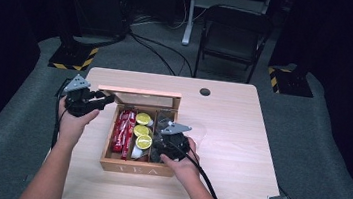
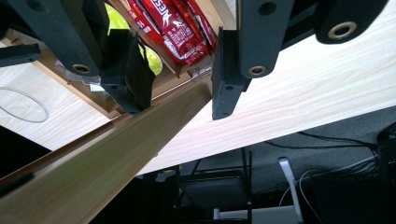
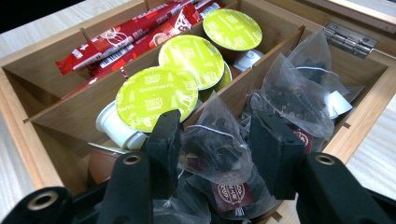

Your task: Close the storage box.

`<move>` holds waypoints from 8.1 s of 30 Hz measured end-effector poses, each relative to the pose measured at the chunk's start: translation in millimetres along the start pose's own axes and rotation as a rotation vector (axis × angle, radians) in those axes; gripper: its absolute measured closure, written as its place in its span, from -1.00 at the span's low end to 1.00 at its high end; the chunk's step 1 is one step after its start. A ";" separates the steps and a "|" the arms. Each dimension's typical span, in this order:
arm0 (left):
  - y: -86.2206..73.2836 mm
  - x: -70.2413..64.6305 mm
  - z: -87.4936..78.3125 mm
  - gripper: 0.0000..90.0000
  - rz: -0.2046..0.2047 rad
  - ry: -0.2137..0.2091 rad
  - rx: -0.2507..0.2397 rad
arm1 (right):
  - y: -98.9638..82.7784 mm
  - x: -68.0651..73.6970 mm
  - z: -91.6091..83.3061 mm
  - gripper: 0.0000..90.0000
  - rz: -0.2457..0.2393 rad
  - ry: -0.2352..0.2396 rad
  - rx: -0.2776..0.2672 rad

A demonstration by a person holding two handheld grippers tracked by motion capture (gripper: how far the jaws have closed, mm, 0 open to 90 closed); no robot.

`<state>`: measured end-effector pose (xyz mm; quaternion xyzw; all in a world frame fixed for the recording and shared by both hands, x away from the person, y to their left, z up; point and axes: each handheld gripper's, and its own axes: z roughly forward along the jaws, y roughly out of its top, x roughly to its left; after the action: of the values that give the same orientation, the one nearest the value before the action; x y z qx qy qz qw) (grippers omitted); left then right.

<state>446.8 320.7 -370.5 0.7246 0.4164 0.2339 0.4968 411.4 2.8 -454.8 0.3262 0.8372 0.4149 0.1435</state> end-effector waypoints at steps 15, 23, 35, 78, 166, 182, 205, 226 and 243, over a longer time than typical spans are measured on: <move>-0.3 0.3 0.3 0.30 -0.003 -0.001 -0.003 | -4.0 -0.9 13.0 0.30 -0.038 0.004 0.062; -0.4 0.3 0.3 0.30 -0.002 -0.002 -0.003 | -4.4 2.9 12.1 0.68 -0.071 0.023 0.056; -0.5 0.7 0.4 0.30 -0.002 -0.002 -0.001 | 1.1 0.5 -3.3 0.97 -0.044 0.046 -0.012; -1.0 1.8 1.0 0.30 -0.006 -0.010 -0.002 | 19.6 -32.2 -62.4 0.98 -0.035 -0.068 -0.112; -4.4 -1.7 -1.0 0.29 0.001 -0.006 0.017 | -11.6 -68.4 -69.5 0.20 0.076 -0.202 -0.062; -7.7 -11.2 -13.1 0.25 0.012 -0.008 0.008 | 9.4 -53.3 -76.1 0.14 0.043 -0.153 -0.126; -12.3 -18.2 -21.3 0.23 0.032 -0.004 0.026 | 35.8 -50.7 -66.4 0.07 0.008 -0.136 -0.192; -6.1 -35.4 -43.7 0.26 0.051 0.029 -0.012 | 57.4 -47.0 -58.1 0.10 -0.072 -0.093 -0.264; -7.8 -36.0 -45.6 0.25 0.012 0.019 0.018 | 64.8 -45.0 -73.6 0.14 -0.113 -0.017 -0.258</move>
<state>390.0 315.8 -356.8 0.7295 0.4187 0.2400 0.4847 435.0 -42.6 -359.9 0.2607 0.7928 0.5075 0.2146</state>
